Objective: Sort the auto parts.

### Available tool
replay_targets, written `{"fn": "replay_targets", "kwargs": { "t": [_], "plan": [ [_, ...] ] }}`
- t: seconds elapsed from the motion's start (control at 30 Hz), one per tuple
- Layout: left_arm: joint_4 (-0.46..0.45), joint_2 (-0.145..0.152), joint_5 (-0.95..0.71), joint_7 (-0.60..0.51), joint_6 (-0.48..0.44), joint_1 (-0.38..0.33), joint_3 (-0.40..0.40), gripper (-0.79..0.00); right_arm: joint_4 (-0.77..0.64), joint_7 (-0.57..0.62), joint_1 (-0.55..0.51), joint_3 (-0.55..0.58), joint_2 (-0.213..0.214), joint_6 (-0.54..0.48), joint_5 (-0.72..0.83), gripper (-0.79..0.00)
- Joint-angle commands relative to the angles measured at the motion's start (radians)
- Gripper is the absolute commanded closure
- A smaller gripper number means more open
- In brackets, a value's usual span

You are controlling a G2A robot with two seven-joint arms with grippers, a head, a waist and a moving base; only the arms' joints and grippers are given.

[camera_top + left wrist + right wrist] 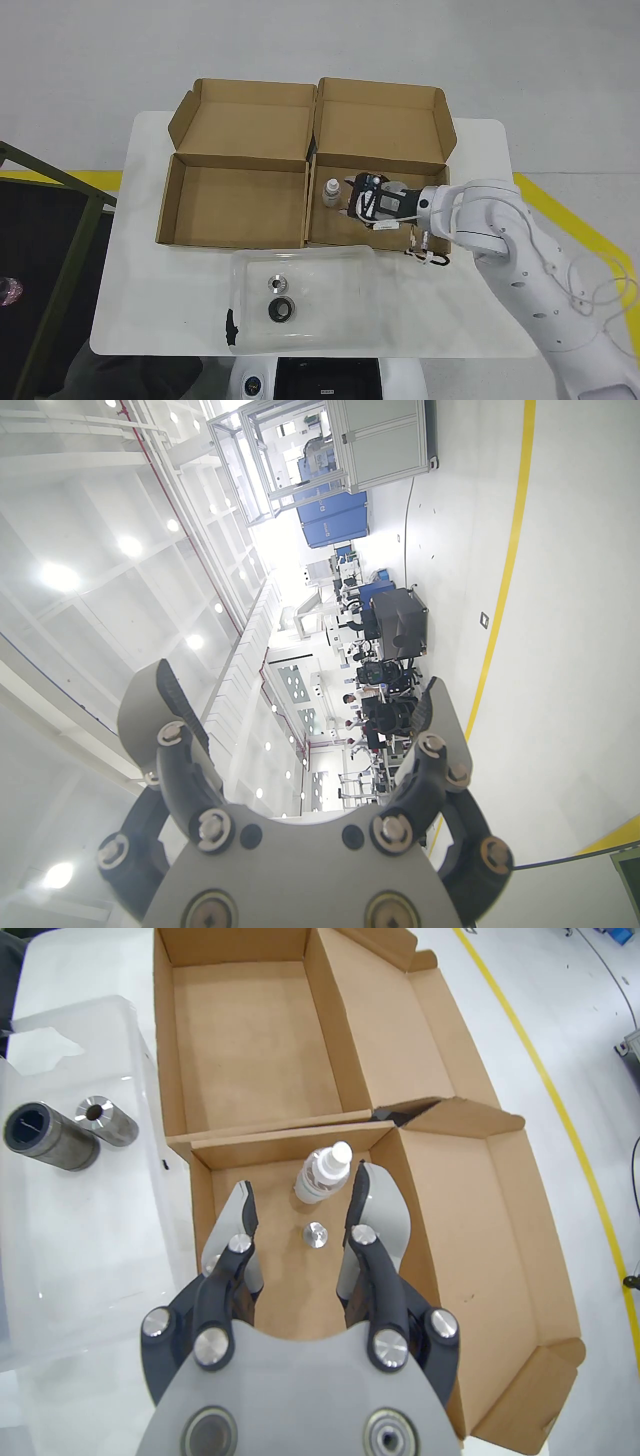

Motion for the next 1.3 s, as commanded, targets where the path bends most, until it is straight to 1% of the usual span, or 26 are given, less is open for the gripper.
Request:
{"fn": "replay_targets", "kwargs": {
  "t": [0.0,0.17,0.3,0.43,0.7,0.9,1.0,1.27],
  "plan": [
    [0.000,0.000,0.000,0.000,0.000,0.000,0.000,-0.785,-0.024,-0.008,-0.011,-0.003,0.001,0.004,0.001,-0.360],
    [0.000,0.000,0.000,0.000,0.000,0.000,0.000,-0.785,-0.080,-0.047,-0.034,-0.035,-0.004,0.026,-0.008,-0.345],
    [0.000,0.000,0.000,0.000,0.000,0.000,0.000,-0.785,-0.102,-0.072,-0.039,-0.080,-0.012,0.033,-0.020,-0.357],
    [0.000,0.000,0.000,0.000,0.000,0.000,0.000,-0.785,-0.105,-0.082,-0.031,-0.136,-0.021,0.022,-0.026,-0.376],
    [0.000,0.000,0.000,0.000,0.000,0.000,0.000,-0.785,-0.108,-0.089,-0.003,-0.234,-0.044,0.025,-0.045,-0.369],
    [0.000,0.000,0.000,0.000,0.000,0.000,0.000,-0.785,-0.079,-0.094,0.016,-0.313,-0.065,0.017,-0.050,-0.369],
    [0.000,0.000,0.000,0.000,0.000,0.000,0.000,-0.785,-0.049,-0.097,0.031,-0.349,-0.077,0.006,-0.047,-0.357],
    [0.000,0.000,0.000,0.000,0.000,0.000,0.000,-0.785,0.021,-0.096,0.054,-0.418,-0.104,0.017,-0.062,-0.342]
  ]
}}
